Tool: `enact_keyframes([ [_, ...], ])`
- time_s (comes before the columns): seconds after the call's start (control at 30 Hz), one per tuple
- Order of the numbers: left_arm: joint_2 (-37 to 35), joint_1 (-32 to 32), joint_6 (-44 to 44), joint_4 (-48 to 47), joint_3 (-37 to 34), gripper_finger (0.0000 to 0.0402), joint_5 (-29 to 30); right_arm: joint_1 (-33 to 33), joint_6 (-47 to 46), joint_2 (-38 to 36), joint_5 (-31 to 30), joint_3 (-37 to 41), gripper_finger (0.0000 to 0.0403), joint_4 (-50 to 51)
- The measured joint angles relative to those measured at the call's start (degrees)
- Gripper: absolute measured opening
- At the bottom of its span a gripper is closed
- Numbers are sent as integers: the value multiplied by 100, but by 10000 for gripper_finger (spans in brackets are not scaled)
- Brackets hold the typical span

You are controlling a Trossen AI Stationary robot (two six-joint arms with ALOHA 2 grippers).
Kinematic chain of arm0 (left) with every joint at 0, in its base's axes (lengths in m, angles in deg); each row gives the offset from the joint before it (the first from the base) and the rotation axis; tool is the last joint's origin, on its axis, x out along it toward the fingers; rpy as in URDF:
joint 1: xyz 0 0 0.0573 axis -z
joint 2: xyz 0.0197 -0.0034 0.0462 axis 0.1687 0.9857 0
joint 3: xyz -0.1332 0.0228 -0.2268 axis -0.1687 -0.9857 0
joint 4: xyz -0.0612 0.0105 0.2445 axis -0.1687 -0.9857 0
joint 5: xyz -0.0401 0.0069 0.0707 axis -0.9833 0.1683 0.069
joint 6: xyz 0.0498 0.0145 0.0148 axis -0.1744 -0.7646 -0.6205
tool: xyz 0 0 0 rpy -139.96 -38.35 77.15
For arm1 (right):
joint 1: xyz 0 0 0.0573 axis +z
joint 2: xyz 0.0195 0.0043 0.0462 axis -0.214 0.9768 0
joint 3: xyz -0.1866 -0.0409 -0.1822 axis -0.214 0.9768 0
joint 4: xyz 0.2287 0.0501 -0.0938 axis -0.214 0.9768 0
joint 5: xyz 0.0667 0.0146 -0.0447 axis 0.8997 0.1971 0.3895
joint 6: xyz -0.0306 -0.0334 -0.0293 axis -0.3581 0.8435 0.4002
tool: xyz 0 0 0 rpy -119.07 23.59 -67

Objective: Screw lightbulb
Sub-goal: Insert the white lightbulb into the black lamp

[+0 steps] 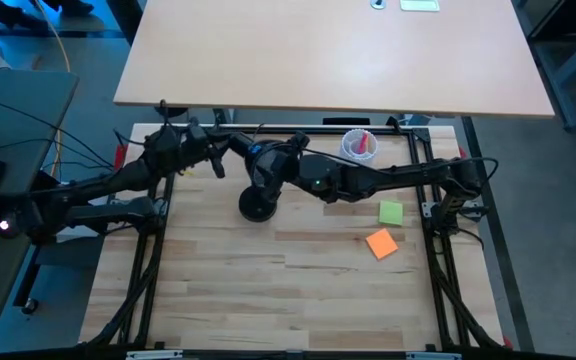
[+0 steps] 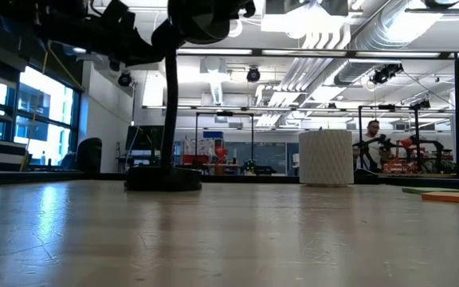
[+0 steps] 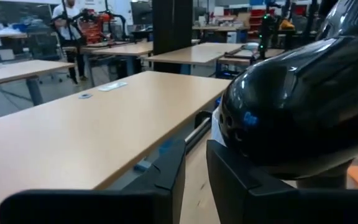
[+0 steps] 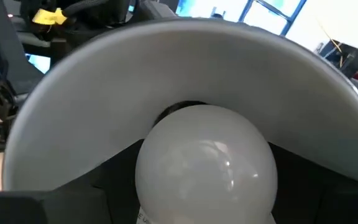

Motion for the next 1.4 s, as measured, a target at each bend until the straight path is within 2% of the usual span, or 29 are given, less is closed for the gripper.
enact_keyframes([
  [0.2,-62,188,186,-39,-4,61,231,2,570,-1,40,0,264,-42],
  [0.47,-69,343,233,-54,-4,61,342,-4,2324,-1,114,0,264,36],
  [0.57,-71,429,172,-58,-4,61,411,-1,2338,-1,121,0,264,32],
  [0.8,-65,697,-241,-182,-6,61,503,-11,1047,-12,312,0,264,39],
  [1.0,-65,979,-622,-271,-7,61,802,-66,-1609,-17,291,0,264,-91],
  [1.13,-67,1218,-820,-351,-7,59,1185,-90,-2745,-18,308,-2,264,-11],
  [1.4,-67,1656,-1267,-452,-7,42,2069,-233,-3730,-23,729,-17,276,272],
])
